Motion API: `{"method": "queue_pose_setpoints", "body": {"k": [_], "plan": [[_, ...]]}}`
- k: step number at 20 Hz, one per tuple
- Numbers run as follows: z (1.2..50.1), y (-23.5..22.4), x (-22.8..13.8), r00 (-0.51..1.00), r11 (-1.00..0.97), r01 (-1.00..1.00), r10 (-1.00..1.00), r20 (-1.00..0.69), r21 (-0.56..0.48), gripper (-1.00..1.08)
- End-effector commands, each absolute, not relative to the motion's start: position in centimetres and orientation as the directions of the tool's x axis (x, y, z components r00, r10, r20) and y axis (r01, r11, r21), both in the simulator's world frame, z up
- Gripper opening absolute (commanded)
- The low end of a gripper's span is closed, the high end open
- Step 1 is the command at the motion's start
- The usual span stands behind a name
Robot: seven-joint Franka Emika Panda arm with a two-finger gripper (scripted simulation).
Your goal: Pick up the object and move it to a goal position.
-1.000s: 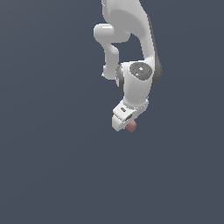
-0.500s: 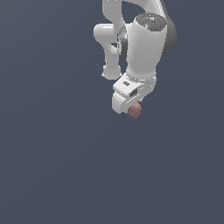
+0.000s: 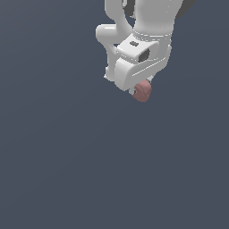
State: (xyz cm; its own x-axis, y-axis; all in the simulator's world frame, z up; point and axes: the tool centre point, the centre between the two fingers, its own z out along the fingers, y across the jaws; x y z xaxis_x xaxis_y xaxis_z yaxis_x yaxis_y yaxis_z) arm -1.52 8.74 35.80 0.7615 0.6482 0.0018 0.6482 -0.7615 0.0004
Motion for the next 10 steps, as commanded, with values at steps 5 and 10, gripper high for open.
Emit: {"method": "queue_pose_setpoints", "body": {"k": [5,10], "plan": [[40.4,8.7,-1.5,0.762,-0.762,0.648,0.648,0.0,0.0,-1.0],[42.2,8.7,-1.4,0.762,-0.762,0.647,0.647,0.0,0.0,-1.0]]}}
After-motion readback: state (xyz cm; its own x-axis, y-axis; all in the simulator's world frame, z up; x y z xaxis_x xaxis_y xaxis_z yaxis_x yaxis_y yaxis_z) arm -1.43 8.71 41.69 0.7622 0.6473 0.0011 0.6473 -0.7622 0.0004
